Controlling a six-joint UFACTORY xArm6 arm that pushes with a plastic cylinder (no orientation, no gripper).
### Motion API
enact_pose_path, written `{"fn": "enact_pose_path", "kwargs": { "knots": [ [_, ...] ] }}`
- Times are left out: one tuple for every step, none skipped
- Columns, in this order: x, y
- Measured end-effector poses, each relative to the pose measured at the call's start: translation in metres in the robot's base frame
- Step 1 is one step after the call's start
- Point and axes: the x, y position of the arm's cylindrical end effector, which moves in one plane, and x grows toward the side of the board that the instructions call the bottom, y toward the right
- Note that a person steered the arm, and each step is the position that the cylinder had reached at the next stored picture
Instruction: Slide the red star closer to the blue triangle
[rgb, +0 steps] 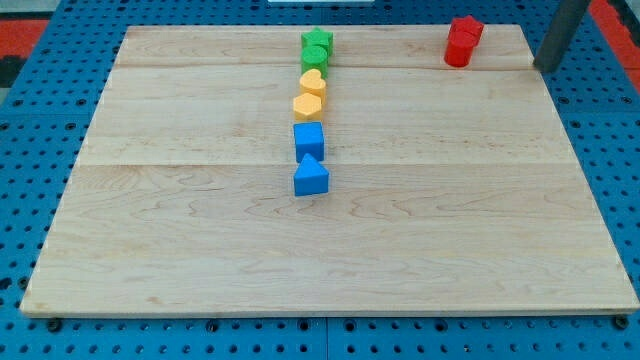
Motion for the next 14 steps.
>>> {"fn": "enact_pose_path", "kwargs": {
  "knots": [
    [-0.052, -0.025],
    [-0.061, -0.04],
    [-0.06, -0.078],
    [-0.042, -0.12],
    [-0.011, -0.139],
    [0.032, -0.141],
    [0.068, -0.145],
    [0.034, -0.138],
    [-0.012, -0.155],
    [-0.01, -0.18],
    [0.029, -0.18],
    [0.074, -0.175],
    [0.083, -0.145],
    [0.109, -0.106]
  ]
}}
